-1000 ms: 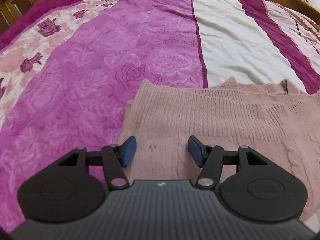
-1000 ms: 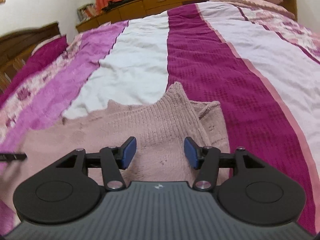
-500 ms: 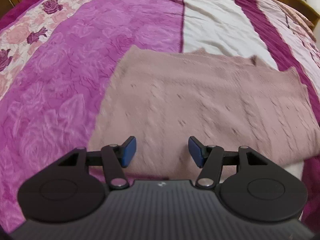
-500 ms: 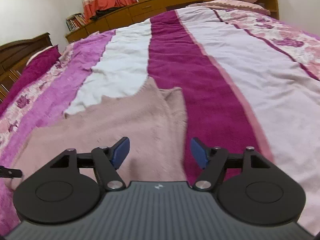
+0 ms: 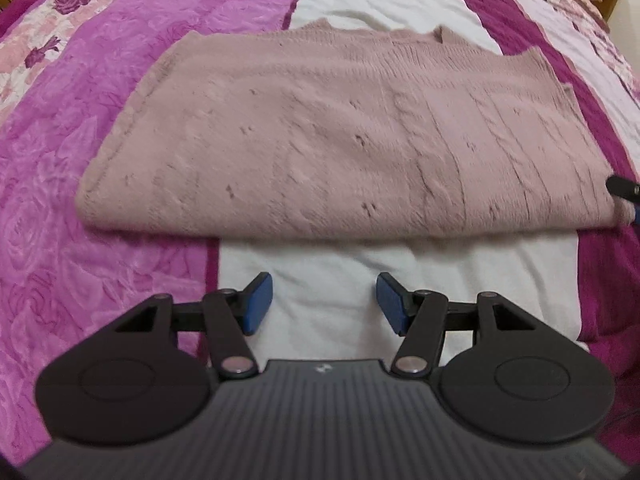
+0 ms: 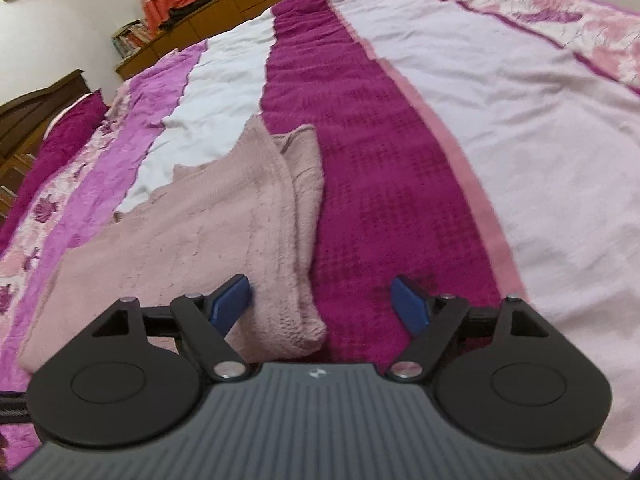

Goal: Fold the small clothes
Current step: 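Move the right tool to the end of the folded cardigan strip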

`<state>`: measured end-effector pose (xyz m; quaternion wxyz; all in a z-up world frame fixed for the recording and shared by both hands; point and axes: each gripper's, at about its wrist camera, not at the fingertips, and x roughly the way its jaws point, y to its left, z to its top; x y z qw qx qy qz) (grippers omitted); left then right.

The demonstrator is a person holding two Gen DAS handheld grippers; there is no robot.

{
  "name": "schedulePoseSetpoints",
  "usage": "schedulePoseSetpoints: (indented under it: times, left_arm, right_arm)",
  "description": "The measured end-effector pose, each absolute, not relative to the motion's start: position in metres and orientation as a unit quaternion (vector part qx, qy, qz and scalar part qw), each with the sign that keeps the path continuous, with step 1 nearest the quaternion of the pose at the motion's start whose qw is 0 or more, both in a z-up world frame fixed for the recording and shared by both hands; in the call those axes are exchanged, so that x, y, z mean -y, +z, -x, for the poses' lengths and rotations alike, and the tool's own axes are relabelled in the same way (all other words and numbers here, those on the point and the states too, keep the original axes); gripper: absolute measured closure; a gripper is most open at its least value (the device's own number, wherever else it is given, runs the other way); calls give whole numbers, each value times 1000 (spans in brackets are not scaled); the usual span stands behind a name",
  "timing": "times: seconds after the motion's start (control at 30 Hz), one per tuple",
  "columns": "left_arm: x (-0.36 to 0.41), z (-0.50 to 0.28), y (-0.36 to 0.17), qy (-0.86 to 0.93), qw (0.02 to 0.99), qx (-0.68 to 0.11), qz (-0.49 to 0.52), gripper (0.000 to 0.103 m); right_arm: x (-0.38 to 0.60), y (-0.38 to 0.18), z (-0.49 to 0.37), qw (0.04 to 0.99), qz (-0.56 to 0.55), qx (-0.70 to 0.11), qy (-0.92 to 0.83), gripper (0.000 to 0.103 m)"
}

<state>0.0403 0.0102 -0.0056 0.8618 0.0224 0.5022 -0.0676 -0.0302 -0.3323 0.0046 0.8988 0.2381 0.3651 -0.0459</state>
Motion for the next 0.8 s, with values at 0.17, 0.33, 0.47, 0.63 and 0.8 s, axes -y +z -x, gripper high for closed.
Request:
schedulePoseSetpoints:
  times: [0.17,0.33,0.47,0.63,0.8]
  left_arm:
    - [-6,-34,-10,-57,865,-498,-28,44]
    - [-5,-34,-11,-55,864,-500,-27,44]
    - [-7,-35,-12,-56,863,-502,-20,44]
    - [-9,-35,-13,-58,862,-503,-13,44]
    - [-10,-36,-14,-60,862,-504,-9,43]
  right_arm:
    - [324,-3,24,892,-254,-374,12,19]
    - [317,-6,18,886,-276,-371,39,19]
    - [319,-9,13,877,-309,-364,44,18]
    - [327,-13,11,862,-363,-350,47,18]
    - [331,-15,9,853,-400,-329,59,31]
